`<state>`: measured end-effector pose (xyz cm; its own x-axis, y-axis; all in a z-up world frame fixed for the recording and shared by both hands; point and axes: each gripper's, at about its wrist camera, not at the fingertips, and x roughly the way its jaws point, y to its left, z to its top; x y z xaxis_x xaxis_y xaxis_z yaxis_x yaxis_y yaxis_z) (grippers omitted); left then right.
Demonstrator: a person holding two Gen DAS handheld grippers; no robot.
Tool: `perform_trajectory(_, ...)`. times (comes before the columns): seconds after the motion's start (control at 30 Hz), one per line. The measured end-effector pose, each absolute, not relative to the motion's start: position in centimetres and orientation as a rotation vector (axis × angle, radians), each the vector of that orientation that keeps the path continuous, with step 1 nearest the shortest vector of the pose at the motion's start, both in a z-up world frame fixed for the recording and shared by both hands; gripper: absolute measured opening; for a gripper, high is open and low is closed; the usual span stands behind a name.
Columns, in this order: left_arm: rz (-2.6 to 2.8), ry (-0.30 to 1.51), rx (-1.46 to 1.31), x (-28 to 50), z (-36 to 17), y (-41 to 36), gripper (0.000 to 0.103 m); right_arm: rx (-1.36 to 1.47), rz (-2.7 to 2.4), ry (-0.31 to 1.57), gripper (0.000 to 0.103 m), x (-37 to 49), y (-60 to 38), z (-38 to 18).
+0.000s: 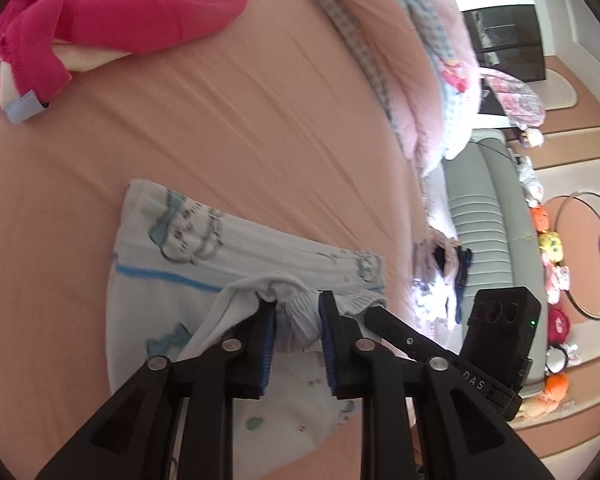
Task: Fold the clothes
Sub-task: 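Lay the cuffs onto the waistband with both tools and release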
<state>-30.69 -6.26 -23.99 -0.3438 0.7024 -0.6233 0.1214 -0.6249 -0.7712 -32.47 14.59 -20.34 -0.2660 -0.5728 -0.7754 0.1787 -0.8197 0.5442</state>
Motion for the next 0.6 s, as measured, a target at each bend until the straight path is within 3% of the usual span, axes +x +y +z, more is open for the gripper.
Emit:
perform_trajectory(0.1, 1.989, -1.124, -1.501, -31.8, -24.3, -6.6, 0.035, 1.559, -2.059, -0.583, 0.011, -34.2, 14.8, -21.8)
perform_trajectory(0.17, 2.026, -1.103, -1.443, -31.9, -22.7, -6.7, 0.049, 1.539, -2.039, -0.645, 0.011, -35.2, 15.5, -21.0)
perform_trajectory(0.23, 2.115, -1.046, -1.390, -31.3, -20.9, -6.8, 0.070, 1.502, -2.066, -0.629, 0.012, -35.4, 15.8, -19.6)
perform_trajectory(0.27, 2.157, -1.015, -1.364, -30.9, -20.1, -6.9, 0.071, 1.488, -2.086, -0.606, 0.013, -35.3, 15.9, -18.9)
perform_trajectory(0.4, 2.242, -0.814, -1.331, -29.5, -19.1, -6.0, 0.071, 1.504, -2.061, -0.600, 0.036, -34.3, 16.0, -18.8)
perform_trajectory(0.47, 2.237, -0.650, -1.357, -29.2, -19.4, -4.6, 0.059, 1.526, -2.013, -0.641, 0.037, -34.1, 16.0, -19.5)
perform_trajectory(0.5, 2.247, -0.568, -1.381, -29.2, -19.6, -3.7, 0.043, 1.526, -1.996, -0.667, 0.037, -34.2, 16.1, -19.6)
perform_trajectory(0.53, 2.254, -0.477, -1.416, -29.3, -20.1, -2.7, 0.034, 1.525, -1.980, -0.693, 0.037, -34.2, 16.1, -19.7)
perform_trajectory(0.6, 2.254, -0.356, -1.481, -29.6, -20.9, -1.2, 0.028, 1.522, -1.946, -0.744, 0.037, -34.3, 16.3, -19.9)
